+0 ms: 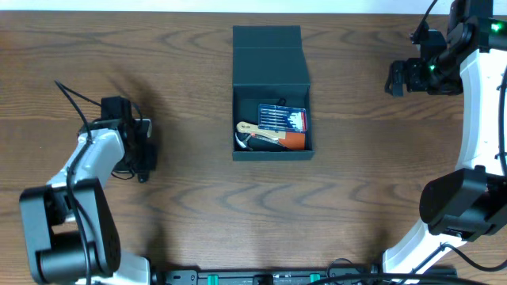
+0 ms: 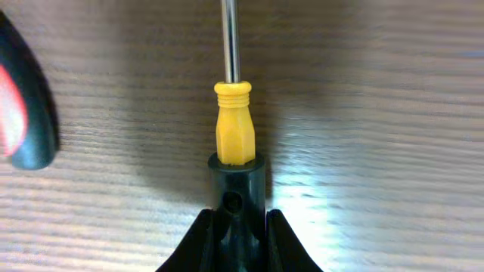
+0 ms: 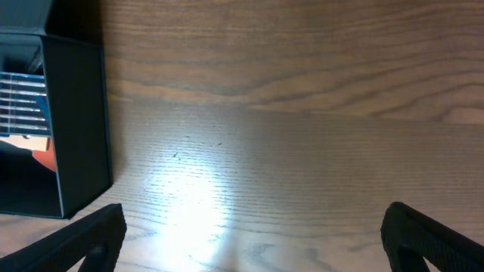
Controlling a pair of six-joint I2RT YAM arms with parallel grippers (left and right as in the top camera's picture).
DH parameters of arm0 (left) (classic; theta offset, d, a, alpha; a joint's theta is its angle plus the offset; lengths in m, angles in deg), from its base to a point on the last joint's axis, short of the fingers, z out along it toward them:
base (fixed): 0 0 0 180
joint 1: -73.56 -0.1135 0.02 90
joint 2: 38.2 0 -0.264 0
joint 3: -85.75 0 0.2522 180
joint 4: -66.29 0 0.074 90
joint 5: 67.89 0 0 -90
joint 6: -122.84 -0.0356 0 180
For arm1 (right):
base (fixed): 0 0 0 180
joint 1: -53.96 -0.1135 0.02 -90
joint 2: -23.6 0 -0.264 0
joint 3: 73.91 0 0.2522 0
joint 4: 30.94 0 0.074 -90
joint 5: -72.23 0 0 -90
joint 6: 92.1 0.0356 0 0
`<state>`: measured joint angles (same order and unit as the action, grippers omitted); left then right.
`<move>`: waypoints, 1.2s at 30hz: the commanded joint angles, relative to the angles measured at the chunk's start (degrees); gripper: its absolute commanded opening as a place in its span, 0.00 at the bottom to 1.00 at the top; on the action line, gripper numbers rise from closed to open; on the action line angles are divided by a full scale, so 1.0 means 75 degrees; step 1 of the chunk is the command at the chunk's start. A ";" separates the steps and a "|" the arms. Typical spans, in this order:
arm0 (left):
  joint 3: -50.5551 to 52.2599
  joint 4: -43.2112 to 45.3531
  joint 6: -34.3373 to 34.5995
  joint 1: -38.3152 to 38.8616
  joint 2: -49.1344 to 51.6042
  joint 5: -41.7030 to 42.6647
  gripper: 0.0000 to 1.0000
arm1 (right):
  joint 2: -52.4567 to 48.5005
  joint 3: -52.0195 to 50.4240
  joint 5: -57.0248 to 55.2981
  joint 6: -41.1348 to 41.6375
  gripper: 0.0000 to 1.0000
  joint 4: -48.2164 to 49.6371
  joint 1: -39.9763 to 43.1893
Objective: Pack container
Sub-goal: 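Lower the left gripper and close it on the screwdriver handle, then lift the screwdriver and carry it right over the box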
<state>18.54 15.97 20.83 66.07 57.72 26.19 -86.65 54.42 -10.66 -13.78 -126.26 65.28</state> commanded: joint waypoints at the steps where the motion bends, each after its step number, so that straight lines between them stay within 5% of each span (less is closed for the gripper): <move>1: -0.0417 -0.0201 0.0044 0.0201 -0.0606 -0.0055 0.05 | -0.0064 -0.0041 0.0090 -0.0105 0.99 -0.0015 0.0035; 11: -0.2541 -0.1647 -0.0070 0.1483 -0.1023 0.0117 0.06 | -0.0064 -0.0041 0.0090 -0.0105 0.99 -0.0012 0.0035; 19: -0.4689 -0.1215 -0.1064 0.3593 -0.0717 -0.0093 0.05 | -0.0064 -0.0041 0.0090 -0.0102 0.99 -0.0009 0.0035; 28: -0.4814 -0.0268 -0.3555 0.5610 0.0154 -0.0055 0.06 | -0.0064 -0.0041 0.0090 -0.0105 0.99 -0.0015 0.0035; 36: -0.4811 -0.0323 -0.3914 0.5989 0.1542 -0.0050 0.06 | -0.0064 -0.0041 0.0087 -0.0105 0.99 -0.0020 0.0038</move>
<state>-17.37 13.87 -5.92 111.43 66.61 26.12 -86.65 54.42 -10.66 -13.78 -126.28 65.28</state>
